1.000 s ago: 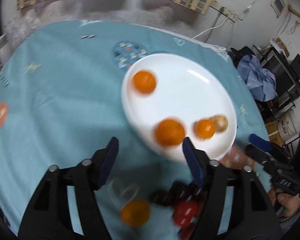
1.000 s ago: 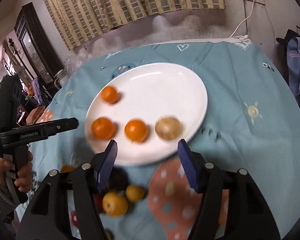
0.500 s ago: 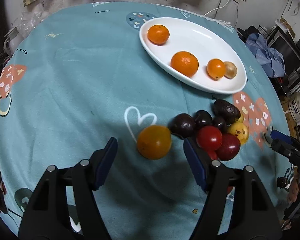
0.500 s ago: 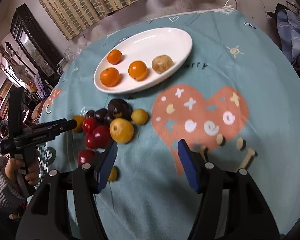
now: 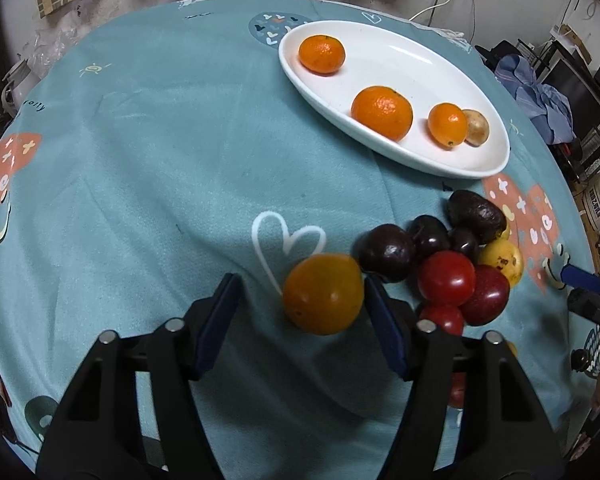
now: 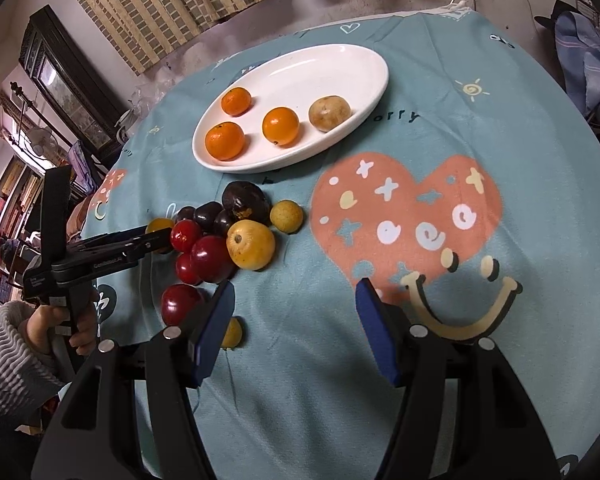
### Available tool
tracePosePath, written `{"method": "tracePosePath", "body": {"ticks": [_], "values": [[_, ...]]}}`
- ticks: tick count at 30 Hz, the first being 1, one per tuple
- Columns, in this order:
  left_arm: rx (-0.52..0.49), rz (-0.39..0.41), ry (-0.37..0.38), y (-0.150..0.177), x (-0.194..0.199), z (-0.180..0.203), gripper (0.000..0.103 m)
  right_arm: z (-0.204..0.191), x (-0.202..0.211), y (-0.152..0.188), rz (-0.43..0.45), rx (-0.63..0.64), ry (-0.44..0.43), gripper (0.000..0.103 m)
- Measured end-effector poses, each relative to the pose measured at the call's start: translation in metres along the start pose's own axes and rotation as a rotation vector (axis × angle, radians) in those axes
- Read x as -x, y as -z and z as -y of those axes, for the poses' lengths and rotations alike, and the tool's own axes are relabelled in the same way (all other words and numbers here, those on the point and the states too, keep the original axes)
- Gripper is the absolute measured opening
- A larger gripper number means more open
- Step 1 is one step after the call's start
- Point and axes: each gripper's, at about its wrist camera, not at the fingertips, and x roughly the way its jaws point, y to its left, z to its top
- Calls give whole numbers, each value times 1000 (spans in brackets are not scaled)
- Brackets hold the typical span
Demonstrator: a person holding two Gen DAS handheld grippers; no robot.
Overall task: Organize fruits
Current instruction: 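Grasp a yellow-orange fruit with the left tool while the right tool grasps a dark plum, then place the yellow-orange fruit and dark plum on the plate with both tools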
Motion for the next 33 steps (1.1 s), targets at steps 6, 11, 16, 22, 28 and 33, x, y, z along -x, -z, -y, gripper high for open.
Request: {"method": "tracePosePath", "body": {"ticks": [6, 11, 16, 22, 28, 33], "values": [[19, 22, 11, 4, 4, -3, 38, -30, -13, -23, 44, 122, -5, 63], [34, 26, 13, 8, 10, -4, 38, -53, -41, -41, 21, 233, 0, 63], [42, 23, 17, 13, 11, -4, 38, -56, -63, -56, -3, 271, -1, 49], [39, 19, 14, 10, 5, -3, 39, -51, -84, -63, -42, 259, -5, 37], [-6, 23, -14, 11, 4, 2, 39, -47, -83, -63, -55, 226, -36, 29], [39, 25, 25, 9, 8, -3, 38, -39, -64, -59, -31, 171, -56, 27]]}}
